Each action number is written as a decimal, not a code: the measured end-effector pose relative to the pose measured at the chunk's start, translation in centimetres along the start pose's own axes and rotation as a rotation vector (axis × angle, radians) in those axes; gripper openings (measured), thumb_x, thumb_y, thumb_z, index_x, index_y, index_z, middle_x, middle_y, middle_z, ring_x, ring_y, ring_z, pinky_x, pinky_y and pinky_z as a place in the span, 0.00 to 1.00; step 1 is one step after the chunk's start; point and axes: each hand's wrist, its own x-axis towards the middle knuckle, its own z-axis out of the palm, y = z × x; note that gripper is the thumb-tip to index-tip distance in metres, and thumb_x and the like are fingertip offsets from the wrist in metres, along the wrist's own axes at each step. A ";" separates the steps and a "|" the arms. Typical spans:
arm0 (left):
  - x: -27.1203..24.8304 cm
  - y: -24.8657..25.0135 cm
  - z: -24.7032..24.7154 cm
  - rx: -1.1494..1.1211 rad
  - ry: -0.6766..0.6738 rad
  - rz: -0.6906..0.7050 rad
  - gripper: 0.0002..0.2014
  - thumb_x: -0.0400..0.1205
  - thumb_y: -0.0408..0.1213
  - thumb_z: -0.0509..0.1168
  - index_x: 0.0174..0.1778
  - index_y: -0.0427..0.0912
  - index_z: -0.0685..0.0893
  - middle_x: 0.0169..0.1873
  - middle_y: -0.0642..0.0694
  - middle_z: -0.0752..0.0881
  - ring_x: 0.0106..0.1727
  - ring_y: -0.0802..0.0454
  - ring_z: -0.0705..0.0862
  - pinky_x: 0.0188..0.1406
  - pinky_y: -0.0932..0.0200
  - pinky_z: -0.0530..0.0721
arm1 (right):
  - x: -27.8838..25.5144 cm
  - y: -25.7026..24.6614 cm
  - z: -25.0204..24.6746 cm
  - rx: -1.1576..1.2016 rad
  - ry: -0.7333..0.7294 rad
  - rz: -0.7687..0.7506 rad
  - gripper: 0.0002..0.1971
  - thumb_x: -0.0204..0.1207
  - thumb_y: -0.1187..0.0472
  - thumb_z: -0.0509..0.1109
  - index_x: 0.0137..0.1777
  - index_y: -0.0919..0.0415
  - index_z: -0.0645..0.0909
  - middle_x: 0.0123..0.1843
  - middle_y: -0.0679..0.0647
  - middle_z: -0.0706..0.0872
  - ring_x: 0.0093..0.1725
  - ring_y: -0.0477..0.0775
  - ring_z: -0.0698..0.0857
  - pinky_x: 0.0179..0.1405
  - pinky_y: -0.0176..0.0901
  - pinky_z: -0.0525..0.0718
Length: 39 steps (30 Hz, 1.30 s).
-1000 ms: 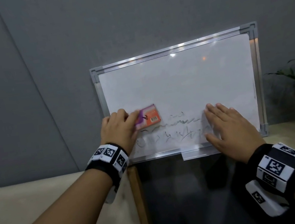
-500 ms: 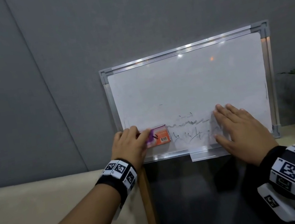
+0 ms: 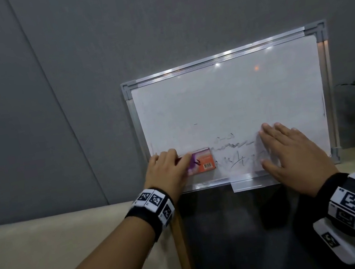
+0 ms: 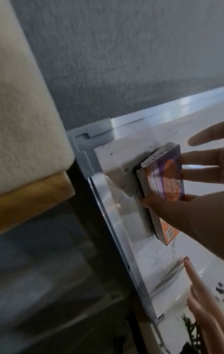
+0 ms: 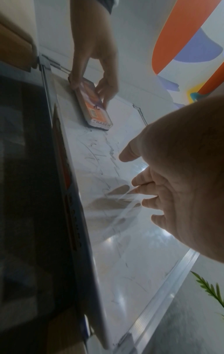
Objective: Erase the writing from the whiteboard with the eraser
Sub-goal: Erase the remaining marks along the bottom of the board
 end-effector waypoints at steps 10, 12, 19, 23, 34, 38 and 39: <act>6.1 -0.7 -4.4 -0.041 0.095 -0.154 0.26 0.75 0.45 0.71 0.70 0.47 0.77 0.46 0.44 0.77 0.46 0.46 0.76 0.51 0.49 0.71 | -0.1 -0.2 -0.1 0.003 -0.003 0.005 0.35 0.82 0.41 0.50 0.85 0.53 0.47 0.86 0.47 0.46 0.84 0.48 0.45 0.82 0.45 0.42; 6.4 -0.5 -4.4 -0.042 0.098 -0.147 0.26 0.76 0.45 0.70 0.71 0.47 0.77 0.46 0.44 0.77 0.46 0.45 0.76 0.51 0.48 0.71 | 0.0 -0.2 -0.1 0.006 0.003 0.000 0.36 0.79 0.40 0.46 0.85 0.53 0.48 0.85 0.47 0.47 0.84 0.48 0.46 0.81 0.45 0.43; 3.8 2.5 -1.0 0.003 0.109 0.037 0.27 0.68 0.44 0.78 0.63 0.47 0.81 0.40 0.44 0.78 0.39 0.44 0.77 0.43 0.50 0.74 | -0.1 -0.3 -0.3 -0.005 -0.005 0.007 0.36 0.79 0.39 0.44 0.85 0.53 0.47 0.86 0.47 0.46 0.84 0.48 0.45 0.80 0.44 0.40; 3.8 3.4 -0.3 0.002 0.124 0.082 0.27 0.67 0.40 0.76 0.63 0.48 0.82 0.41 0.44 0.79 0.40 0.43 0.77 0.44 0.50 0.74 | 0.0 -0.3 -0.1 -0.028 -0.008 0.000 0.40 0.72 0.38 0.36 0.85 0.53 0.49 0.86 0.48 0.47 0.84 0.49 0.46 0.81 0.45 0.42; 5.7 5.9 -0.9 -0.017 0.155 0.106 0.29 0.63 0.35 0.76 0.62 0.46 0.84 0.41 0.43 0.80 0.39 0.42 0.78 0.44 0.49 0.76 | -0.2 -0.4 -0.3 0.056 0.037 0.007 0.35 0.77 0.47 0.45 0.85 0.53 0.49 0.85 0.48 0.52 0.84 0.48 0.48 0.81 0.45 0.43; 4.4 7.1 0.6 0.015 0.107 0.179 0.32 0.59 0.35 0.76 0.62 0.48 0.83 0.43 0.44 0.80 0.41 0.43 0.78 0.46 0.50 0.77 | -0.3 -0.6 -0.5 0.116 0.076 0.010 0.32 0.81 0.51 0.52 0.84 0.54 0.50 0.84 0.50 0.58 0.83 0.49 0.52 0.82 0.46 0.47; 4.5 7.1 0.6 0.015 0.112 0.178 0.32 0.58 0.35 0.76 0.62 0.48 0.83 0.43 0.44 0.79 0.41 0.44 0.78 0.46 0.50 0.76 | -0.3 -0.6 -0.6 0.126 0.089 0.011 0.31 0.81 0.52 0.52 0.84 0.54 0.51 0.84 0.51 0.60 0.83 0.50 0.53 0.82 0.46 0.48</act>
